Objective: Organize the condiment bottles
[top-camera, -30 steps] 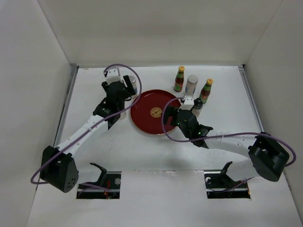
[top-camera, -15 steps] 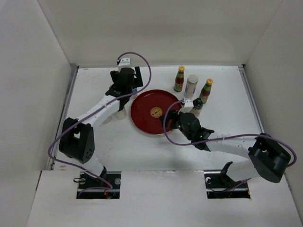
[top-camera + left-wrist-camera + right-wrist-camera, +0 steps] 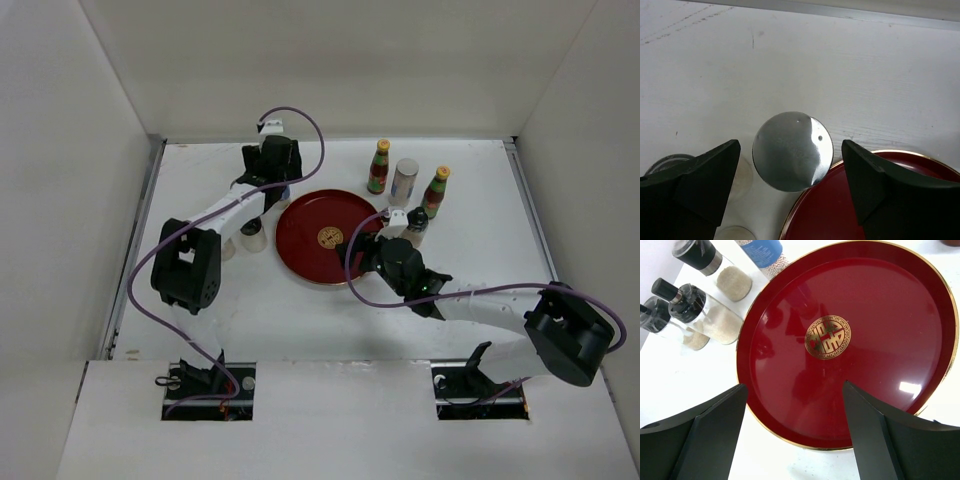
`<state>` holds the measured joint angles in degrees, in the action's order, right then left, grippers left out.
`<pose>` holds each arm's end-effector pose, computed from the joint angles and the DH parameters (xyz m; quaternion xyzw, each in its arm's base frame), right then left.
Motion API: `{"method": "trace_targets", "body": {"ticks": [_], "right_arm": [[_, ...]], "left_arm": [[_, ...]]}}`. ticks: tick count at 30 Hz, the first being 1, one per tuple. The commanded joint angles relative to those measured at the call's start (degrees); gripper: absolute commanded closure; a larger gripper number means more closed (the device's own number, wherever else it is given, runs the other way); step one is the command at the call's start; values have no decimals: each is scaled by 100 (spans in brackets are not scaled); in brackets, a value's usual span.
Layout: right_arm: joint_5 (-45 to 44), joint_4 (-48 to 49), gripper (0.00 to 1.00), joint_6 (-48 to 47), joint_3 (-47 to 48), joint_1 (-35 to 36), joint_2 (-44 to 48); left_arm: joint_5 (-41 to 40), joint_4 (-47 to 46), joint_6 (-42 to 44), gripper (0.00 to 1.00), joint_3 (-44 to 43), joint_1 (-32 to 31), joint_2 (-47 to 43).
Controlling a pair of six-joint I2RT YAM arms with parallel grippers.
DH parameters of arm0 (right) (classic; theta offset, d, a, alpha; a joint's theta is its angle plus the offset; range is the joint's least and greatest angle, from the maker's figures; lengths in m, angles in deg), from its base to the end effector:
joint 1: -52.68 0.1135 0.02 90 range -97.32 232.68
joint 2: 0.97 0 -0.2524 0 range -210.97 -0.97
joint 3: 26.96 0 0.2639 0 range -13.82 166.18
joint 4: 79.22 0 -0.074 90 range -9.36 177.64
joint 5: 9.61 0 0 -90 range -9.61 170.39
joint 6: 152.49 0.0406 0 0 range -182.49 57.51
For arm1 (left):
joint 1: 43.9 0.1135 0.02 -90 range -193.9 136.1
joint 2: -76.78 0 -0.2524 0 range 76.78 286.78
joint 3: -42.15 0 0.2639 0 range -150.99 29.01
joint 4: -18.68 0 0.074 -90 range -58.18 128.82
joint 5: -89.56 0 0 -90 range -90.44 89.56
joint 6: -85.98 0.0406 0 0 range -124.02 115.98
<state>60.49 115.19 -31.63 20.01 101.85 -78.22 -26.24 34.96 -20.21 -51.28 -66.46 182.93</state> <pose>0.2067 0.2180 0.1959 -0.0222 0.7925 0.2761 0.5433 0.4171 -0.1541 0.2442 -0.0665 0.8449 0.0173 0.5305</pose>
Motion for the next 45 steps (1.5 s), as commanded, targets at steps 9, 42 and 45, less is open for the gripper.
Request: {"method": "trace_targets", "body": {"ticks": [9,42,45], "right_arm": [[83,347,18,-53,28,9,44],[-287,383,60,589,-544,-746,704],[-216,383,57,562,-491,-746,598]], "left_arm": [[-109,-339,89,54,-365,29,-40],[-65,-1297,-298,57,646,-1254,-772],[-100,-1377,-236,55,585,-1228,-578]]}}
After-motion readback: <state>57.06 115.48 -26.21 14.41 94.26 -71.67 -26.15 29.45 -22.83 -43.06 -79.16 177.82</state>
